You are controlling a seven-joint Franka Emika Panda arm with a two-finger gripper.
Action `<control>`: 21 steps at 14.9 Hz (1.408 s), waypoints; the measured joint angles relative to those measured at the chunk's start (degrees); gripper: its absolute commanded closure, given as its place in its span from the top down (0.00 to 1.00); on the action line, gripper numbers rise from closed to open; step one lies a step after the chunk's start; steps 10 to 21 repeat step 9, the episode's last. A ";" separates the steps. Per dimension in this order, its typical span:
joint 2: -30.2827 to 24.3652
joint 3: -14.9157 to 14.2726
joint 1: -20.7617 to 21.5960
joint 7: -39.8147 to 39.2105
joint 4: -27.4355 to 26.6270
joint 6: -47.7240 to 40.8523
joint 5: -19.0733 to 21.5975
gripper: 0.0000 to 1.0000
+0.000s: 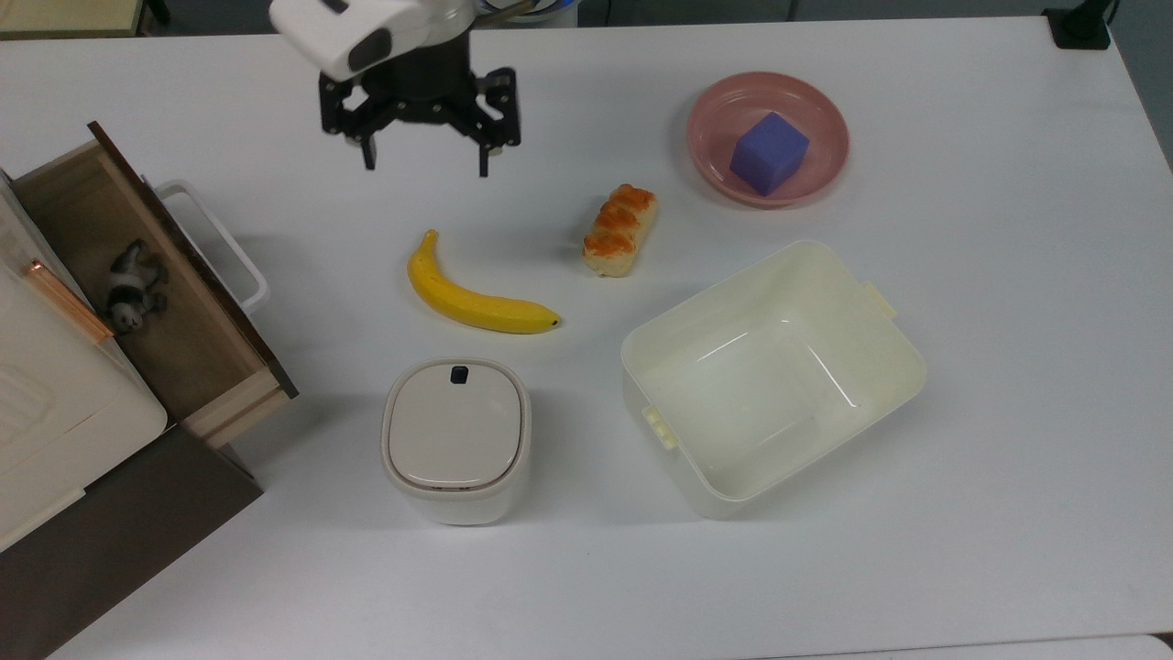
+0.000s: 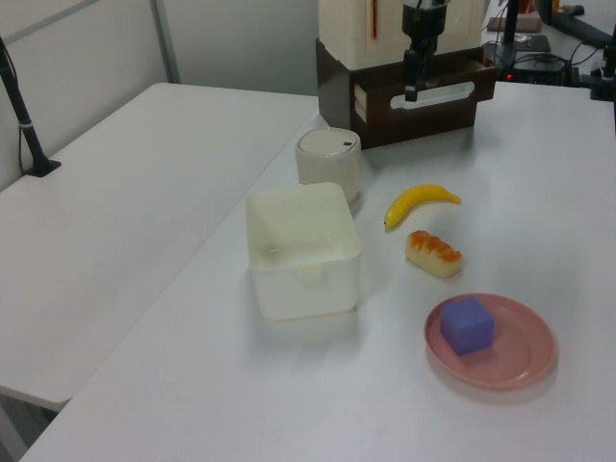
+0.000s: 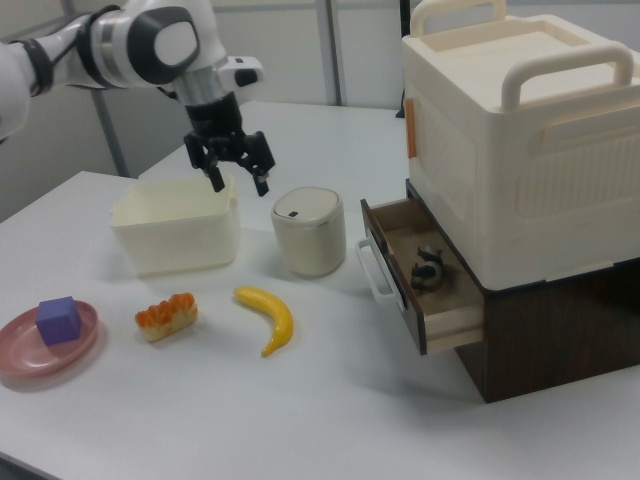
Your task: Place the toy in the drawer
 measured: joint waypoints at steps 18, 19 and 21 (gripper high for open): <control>-9.69 -7.14 7.18 5.82 -8.65 -1.21 2.99 1.00; -9.69 -7.14 7.18 5.82 -8.65 -1.21 2.99 1.00; -9.69 -7.14 7.18 5.82 -8.65 -1.21 2.99 1.00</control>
